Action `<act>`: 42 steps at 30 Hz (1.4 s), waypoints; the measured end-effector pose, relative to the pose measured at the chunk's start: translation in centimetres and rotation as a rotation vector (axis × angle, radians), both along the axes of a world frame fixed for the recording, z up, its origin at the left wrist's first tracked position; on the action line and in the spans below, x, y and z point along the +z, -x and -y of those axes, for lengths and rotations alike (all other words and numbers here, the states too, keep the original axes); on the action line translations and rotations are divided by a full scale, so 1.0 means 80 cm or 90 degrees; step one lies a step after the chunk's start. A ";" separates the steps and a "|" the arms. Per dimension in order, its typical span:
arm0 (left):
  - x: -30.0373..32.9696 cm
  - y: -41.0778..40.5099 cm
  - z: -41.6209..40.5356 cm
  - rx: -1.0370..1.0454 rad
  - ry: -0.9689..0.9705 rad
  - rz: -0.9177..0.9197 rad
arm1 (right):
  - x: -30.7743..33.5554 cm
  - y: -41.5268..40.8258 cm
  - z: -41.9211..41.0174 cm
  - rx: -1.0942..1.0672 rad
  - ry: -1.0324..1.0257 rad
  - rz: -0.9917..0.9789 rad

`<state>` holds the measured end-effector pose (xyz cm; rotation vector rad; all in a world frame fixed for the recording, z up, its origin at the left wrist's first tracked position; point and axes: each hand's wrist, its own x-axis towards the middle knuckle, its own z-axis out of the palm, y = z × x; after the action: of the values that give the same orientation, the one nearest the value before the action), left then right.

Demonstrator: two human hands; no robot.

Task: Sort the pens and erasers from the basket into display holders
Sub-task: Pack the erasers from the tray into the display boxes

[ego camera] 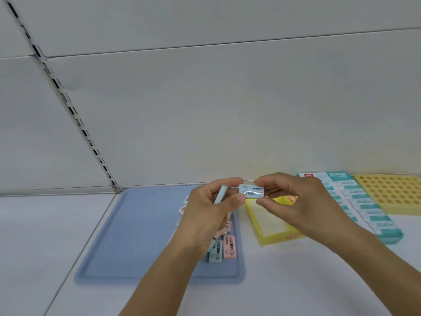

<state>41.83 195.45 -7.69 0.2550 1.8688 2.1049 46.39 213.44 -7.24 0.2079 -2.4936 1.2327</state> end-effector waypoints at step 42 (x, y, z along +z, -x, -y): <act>-0.014 0.020 -0.017 -0.028 0.035 0.027 | -0.022 0.047 -0.028 0.111 -0.373 -0.115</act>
<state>40.27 196.82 -8.83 0.2347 1.8767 2.0103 42.66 215.67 -8.99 0.6588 -2.6459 0.4746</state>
